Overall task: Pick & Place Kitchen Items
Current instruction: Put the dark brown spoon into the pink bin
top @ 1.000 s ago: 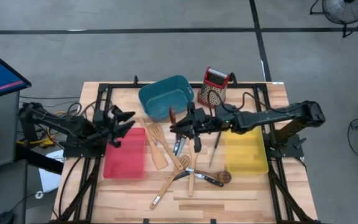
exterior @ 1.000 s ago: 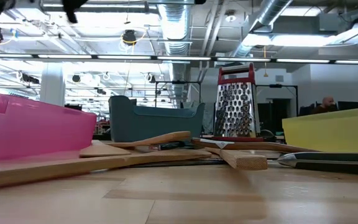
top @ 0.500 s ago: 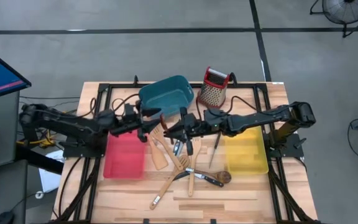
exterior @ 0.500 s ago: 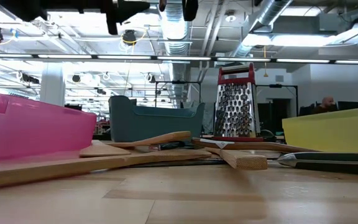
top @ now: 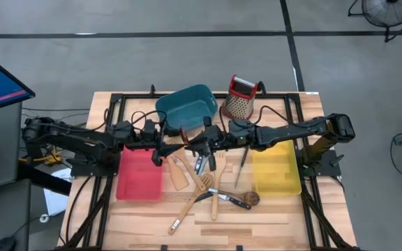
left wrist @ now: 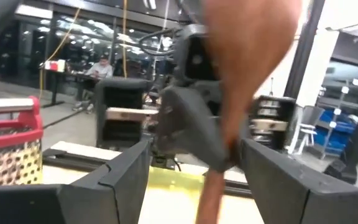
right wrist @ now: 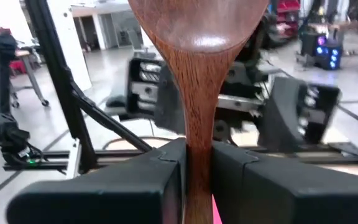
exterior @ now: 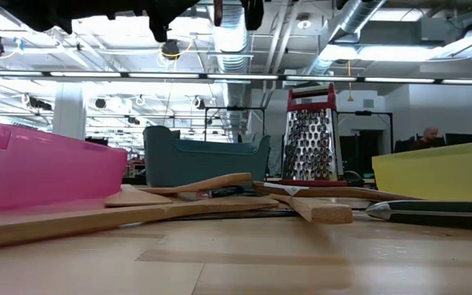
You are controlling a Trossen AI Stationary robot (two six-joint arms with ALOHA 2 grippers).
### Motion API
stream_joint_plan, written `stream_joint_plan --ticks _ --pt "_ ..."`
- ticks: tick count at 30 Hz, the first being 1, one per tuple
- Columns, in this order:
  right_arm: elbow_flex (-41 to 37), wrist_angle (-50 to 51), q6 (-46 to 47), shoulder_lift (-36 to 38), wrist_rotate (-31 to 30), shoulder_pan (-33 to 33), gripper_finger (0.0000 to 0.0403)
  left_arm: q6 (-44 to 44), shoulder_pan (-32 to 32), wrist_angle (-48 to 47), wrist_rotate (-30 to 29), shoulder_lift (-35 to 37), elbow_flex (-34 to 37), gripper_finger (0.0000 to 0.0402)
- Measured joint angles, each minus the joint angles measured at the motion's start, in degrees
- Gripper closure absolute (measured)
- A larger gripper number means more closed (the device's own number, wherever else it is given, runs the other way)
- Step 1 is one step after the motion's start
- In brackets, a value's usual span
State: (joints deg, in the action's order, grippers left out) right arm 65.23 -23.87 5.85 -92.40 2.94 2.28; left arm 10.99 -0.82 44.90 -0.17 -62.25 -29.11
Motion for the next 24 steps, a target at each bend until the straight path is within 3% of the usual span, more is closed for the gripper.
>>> stream_joint_plan --ticks 6,18,24 --pt "-0.03 1.84 0.17 -1.31 -3.14 -0.99 0.0356 0.00 0.97 0.64 0.53 -0.63 0.00 0.0169" --pt "-0.04 2.67 -1.08 -1.70 -3.41 -2.53 0.0356 1.49 4.31 1.34 0.68 -7.09 -4.62 0.0169" --pt "-0.04 5.81 -1.13 -1.70 -3.36 -3.42 0.0356 1.42 4.83 1.54 0.79 -9.17 -6.14 0.0200"
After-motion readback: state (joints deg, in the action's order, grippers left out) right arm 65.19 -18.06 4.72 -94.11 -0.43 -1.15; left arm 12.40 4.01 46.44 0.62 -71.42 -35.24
